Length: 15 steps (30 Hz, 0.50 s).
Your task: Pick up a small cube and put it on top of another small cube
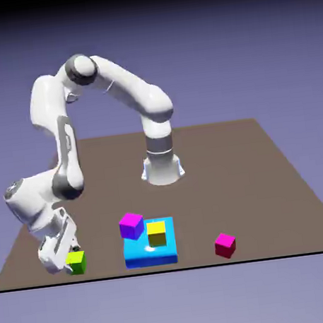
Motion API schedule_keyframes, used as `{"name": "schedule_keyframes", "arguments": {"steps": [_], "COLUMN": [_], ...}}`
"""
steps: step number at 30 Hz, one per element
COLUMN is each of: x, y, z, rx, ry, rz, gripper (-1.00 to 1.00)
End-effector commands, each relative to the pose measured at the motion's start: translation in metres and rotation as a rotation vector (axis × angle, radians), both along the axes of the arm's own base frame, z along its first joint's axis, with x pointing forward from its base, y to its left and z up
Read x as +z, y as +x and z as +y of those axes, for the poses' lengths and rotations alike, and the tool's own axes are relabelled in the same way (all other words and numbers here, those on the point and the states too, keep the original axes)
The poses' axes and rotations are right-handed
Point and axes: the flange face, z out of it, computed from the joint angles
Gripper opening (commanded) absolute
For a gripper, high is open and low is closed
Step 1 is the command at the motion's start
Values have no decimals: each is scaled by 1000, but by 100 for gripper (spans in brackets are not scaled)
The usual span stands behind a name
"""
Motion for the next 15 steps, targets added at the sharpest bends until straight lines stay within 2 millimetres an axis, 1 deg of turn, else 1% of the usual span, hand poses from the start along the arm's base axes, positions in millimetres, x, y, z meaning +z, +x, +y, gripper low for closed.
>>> {"name": "schedule_keyframes", "arguments": {"steps": [1,3,7,9,11,13,15], "x": [23,68,123,144,161,174,183], "y": [0,-1,4,3,0,-4,-11], "z": [-8,-17,29,55,82,110,137], "rx": [-1,7,188,281,374,466,556], "ry": [0,0,-2,-4,-6,-6,-5], "rz": [0,-1,-37,-45,-47,-41,-28], "gripper": [-100,-100,-100,-100,-100,-100,-100]}}
